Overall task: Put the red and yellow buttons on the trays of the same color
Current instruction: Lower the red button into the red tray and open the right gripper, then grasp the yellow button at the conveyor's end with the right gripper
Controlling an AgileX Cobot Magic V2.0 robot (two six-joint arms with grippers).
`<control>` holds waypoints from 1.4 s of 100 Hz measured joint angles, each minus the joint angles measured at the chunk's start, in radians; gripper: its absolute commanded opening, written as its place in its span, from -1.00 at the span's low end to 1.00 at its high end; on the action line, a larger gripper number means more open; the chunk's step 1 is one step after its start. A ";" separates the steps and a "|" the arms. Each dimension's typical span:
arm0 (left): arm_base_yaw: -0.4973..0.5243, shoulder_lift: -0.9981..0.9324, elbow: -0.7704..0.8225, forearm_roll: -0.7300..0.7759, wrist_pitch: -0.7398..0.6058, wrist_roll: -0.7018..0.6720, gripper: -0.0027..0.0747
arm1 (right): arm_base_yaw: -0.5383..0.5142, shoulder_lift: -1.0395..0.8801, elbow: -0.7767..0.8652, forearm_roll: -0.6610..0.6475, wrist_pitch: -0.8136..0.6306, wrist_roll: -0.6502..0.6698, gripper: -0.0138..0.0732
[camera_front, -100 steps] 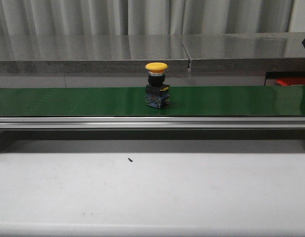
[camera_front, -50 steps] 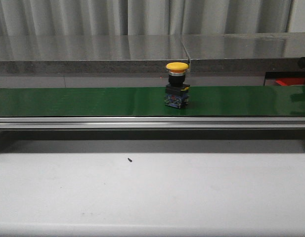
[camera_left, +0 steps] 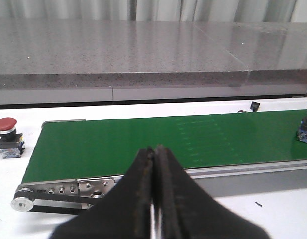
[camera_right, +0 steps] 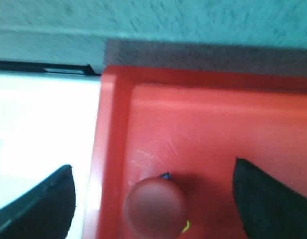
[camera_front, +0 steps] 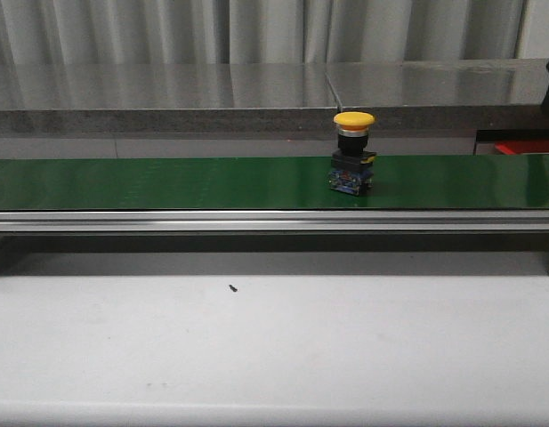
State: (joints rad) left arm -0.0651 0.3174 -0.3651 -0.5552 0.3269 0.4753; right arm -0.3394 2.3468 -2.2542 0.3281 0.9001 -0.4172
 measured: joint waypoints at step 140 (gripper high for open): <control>-0.002 0.000 0.000 0.000 -0.002 0.000 -0.98 | 0.201 -0.951 1.235 0.000 -0.142 -0.120 0.78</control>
State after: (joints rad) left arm -0.0672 0.3174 -0.3651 -0.5552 0.3252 0.4753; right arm -0.1389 1.3957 -1.0187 0.3283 0.7583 -0.5376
